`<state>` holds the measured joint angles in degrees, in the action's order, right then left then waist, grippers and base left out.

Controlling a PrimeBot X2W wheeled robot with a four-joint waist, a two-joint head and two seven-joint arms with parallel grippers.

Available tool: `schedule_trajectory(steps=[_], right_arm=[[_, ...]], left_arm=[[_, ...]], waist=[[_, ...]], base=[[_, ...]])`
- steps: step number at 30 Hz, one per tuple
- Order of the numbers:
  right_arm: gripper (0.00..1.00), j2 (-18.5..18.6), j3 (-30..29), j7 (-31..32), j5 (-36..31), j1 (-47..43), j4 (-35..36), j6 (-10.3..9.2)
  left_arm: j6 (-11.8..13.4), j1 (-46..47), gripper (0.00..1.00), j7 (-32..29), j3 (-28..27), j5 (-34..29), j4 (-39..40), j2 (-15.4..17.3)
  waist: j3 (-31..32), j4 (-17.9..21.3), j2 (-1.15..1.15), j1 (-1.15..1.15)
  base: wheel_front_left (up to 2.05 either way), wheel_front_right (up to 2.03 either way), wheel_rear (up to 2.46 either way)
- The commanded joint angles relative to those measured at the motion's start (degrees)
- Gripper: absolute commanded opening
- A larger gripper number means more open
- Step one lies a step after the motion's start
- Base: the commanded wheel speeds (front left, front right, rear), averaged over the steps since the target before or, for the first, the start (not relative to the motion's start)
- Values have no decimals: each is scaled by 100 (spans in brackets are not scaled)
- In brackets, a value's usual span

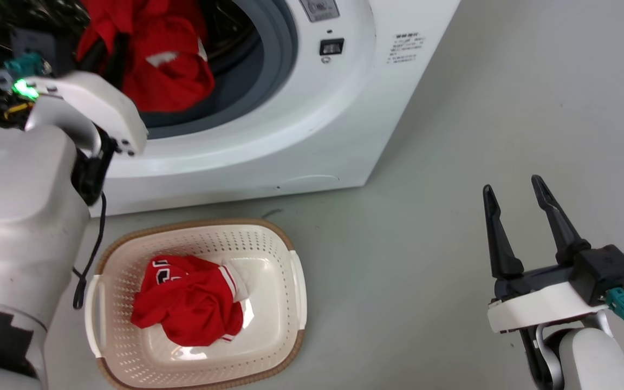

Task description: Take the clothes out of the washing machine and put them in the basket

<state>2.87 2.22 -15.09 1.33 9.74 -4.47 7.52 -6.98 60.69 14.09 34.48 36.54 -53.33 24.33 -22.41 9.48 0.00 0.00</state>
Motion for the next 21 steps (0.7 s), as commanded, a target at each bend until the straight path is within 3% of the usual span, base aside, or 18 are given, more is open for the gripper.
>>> schedule_trajectory(steps=[1, 13, 21], right_arm=[[100, 2, -17, -11, -26, -68, -28, -6], [100, 2, -197, -12, -89, -222, -65, -5], [100, 2, -210, -12, -119, -278, -29, -6]], left_arm=[[36, -143, 0, 55, 7, -64, 64, -24], [393, -1613, 0, 117, -515, -710, 1979, -138], [266, -2637, 0, 89, -249, -838, 2588, -346]], waist=[[217, -150, 0, 0], [656, -499, 0, 0], [629, -627, 0, 0]], base=[[0, 0, 0], [0, 0, 0], [0, 0, 0]])
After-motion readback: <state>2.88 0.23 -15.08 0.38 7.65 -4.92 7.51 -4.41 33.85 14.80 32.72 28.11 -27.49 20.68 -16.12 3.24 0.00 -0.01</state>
